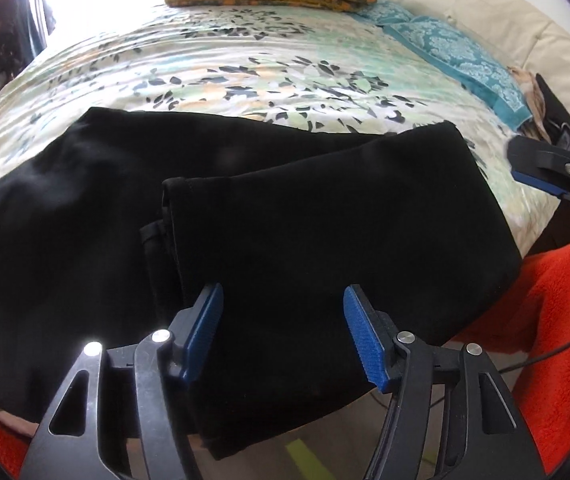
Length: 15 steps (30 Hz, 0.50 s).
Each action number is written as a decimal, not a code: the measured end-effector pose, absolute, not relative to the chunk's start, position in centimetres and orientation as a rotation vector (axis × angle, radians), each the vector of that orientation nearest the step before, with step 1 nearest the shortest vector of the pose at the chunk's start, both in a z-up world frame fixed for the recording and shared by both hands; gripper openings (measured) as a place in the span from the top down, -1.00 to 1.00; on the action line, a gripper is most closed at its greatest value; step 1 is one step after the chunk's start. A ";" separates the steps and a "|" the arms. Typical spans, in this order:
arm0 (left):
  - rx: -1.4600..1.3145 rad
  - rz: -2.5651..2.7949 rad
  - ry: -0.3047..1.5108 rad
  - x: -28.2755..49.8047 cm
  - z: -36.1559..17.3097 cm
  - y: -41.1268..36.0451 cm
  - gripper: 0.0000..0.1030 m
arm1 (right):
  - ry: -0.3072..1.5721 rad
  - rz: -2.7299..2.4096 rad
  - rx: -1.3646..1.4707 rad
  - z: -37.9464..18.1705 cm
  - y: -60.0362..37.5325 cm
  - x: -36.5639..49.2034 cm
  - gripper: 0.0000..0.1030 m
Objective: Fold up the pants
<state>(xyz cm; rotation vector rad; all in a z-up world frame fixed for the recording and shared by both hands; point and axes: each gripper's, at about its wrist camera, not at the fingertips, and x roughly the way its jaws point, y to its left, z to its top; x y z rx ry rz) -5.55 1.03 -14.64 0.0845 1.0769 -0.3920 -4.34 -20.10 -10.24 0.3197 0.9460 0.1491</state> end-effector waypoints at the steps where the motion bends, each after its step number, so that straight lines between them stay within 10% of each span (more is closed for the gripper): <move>1: 0.100 -0.389 1.074 -5.6 -14.7 0.7 -0.30 | 0.962 0.132 0.300 -11.2 -19.9 -3.5 -0.96; 5: 0.147 -0.392 1.052 -6.3 -14.7 0.2 -0.32 | 1.188 0.052 0.139 -17.3 -19.0 -0.6 -0.98; 15: 0.074 -0.395 0.976 -5.9 -12.3 0.9 -0.54 | 0.972 0.059 0.118 -10.4 -18.9 -5.0 -0.97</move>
